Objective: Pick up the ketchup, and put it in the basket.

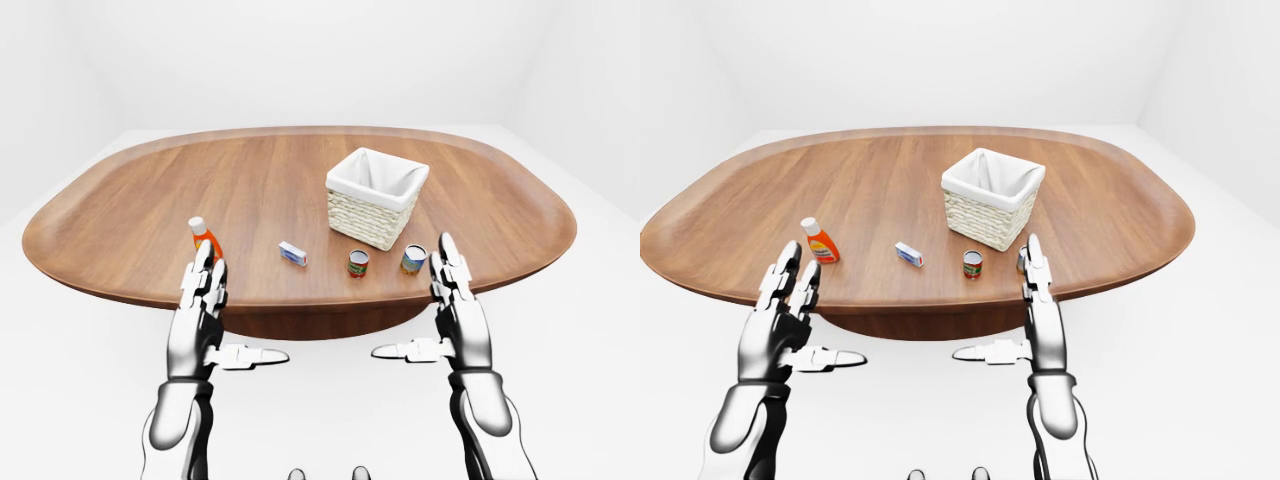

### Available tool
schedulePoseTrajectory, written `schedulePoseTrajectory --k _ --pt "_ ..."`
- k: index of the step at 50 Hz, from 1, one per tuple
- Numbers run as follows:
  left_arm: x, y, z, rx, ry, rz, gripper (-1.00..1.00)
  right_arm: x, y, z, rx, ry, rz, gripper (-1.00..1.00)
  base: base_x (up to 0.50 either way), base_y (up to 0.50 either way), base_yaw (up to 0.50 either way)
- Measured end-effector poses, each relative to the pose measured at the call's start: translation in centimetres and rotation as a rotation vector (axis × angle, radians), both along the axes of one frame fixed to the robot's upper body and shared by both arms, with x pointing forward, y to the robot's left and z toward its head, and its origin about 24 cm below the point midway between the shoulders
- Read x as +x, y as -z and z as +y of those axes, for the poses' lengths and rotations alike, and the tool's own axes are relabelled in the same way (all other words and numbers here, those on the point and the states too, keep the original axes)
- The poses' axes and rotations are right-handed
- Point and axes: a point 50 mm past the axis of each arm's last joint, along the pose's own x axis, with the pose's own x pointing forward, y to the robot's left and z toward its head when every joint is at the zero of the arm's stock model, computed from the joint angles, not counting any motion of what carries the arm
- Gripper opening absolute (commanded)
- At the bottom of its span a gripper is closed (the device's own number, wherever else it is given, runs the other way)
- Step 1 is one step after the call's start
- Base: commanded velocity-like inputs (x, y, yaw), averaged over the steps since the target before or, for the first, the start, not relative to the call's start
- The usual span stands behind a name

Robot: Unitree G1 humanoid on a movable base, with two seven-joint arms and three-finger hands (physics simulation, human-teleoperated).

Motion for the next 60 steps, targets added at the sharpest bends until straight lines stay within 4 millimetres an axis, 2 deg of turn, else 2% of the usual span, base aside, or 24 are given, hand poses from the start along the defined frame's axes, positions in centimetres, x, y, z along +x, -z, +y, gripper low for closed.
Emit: schedulePoseTrajectory --k 24,43,60 --pt "-0.33 -0.37 -0.10 0.000 0.021 -0.016 1.00 -0.06 0.08 -0.13 -0.031 0.025 -0.016 1.00 0.00 0.46 0.00" --pt "0.15 0.06 0.08 0.010 -0.013 0.003 1.00 0.48 0.57 0.13 -0.041 0.039 0.015 1.00 0.00 0.00 0.00" --pt "0.05 0.18 0.09 0.022 -0.024 0.011 1.00 0.35 0.46 0.02 -0.043 0.034 -0.002 1.00 0.48 0.00 0.00"
